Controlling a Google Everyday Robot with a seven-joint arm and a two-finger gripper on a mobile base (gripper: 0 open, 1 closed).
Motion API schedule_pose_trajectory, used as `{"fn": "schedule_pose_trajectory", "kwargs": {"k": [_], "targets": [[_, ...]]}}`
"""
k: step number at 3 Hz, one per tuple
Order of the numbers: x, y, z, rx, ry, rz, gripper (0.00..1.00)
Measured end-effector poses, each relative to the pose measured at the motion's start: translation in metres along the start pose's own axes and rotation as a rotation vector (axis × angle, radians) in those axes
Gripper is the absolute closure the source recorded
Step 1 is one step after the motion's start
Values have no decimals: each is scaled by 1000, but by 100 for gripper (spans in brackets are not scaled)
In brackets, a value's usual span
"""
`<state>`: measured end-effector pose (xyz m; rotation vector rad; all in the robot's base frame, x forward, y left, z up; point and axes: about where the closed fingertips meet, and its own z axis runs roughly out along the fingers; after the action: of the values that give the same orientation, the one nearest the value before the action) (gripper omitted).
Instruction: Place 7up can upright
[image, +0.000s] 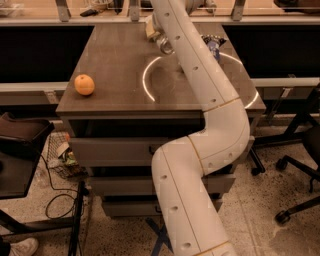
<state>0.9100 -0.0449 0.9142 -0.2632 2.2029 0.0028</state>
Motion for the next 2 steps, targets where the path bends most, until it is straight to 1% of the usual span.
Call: {"fn": "schedule_pose_trajectory", "kwargs": {"k": [2], "targets": [[-13,-11,-30,26,4,-52,100]]}}
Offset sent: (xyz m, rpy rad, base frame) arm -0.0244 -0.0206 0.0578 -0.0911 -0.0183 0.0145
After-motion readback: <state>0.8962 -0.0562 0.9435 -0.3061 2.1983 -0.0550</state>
